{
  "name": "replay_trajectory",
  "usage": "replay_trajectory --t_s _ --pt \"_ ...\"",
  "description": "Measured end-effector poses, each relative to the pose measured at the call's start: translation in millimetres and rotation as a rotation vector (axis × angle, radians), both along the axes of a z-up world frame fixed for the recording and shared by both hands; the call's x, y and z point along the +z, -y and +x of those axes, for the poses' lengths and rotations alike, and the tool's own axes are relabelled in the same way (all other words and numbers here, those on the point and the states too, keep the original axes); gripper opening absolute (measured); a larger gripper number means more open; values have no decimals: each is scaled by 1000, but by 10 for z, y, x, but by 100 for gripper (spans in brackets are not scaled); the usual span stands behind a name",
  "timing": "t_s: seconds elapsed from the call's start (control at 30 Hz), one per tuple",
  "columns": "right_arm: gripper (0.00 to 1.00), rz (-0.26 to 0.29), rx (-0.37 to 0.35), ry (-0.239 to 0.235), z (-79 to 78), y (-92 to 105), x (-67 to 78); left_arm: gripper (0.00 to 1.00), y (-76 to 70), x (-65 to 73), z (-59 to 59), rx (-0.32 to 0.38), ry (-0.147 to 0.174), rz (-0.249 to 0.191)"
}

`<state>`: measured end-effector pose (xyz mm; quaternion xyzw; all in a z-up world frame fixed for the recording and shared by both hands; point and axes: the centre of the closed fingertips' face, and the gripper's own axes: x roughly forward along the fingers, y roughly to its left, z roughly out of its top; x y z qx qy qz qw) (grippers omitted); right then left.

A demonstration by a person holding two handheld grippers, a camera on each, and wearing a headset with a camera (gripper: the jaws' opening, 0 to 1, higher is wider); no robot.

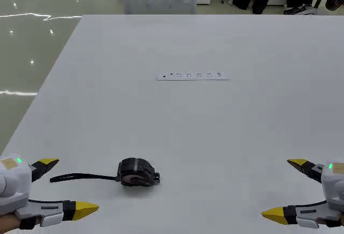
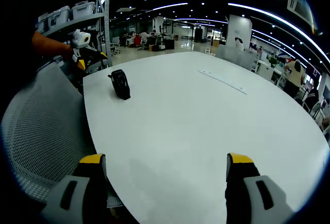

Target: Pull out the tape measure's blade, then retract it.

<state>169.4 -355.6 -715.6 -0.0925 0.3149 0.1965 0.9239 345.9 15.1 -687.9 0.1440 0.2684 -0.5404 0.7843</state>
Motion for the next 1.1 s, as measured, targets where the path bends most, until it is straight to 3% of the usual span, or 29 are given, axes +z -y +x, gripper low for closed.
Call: replay_trajectory --t_s 0.1,0.13,0.17,0.27,0.33,0.4,0.43,0.5,0.57,0.6,0.67,0.77,1.1 --pt "98 4 23 1 71 -83 14 97 77 -22 -15 -62 11 47" --pt "99 -2 48 -6 84 -124 2 96 95 -29 -9 -83 25 67" --pt "98 -17 81 -14 107 -176 -13 96 144 -10 45 -96 68 78" --pt "98 -18 120 -15 181 -308 -3 96 269 13 29 -132 47 85" --pt "98 -13 143 -9 224 -370 -18 96 343 22 25 -179 69 107" --pt "99 -5 157 -41 261 -429 -98 96 450 12 -5 -247 86 141" --pt "99 -5 162 -45 274 -447 -112 96 472 -9 -20 -263 79 159" --pt "99 -11 186 -31 315 -516 -102 96 533 -70 -105 -313 31 189" --pt "99 -16 201 -27 361 -561 -103 96 588 -136 -161 -369 20 229" --pt "99 -17 205 -27 380 -576 -104 96 607 -162 -161 -388 32 249" --pt "99 -19 214 -34 430 -615 -111 96 651 -224 -120 -432 92 310" --pt "98 -21 240 -32 499 -702 -94 93 731 -296 -147 -496 89 345" --pt "96 6 325 -20 790 -1124 -13 79 1015 -373 -172 -600 95 423"
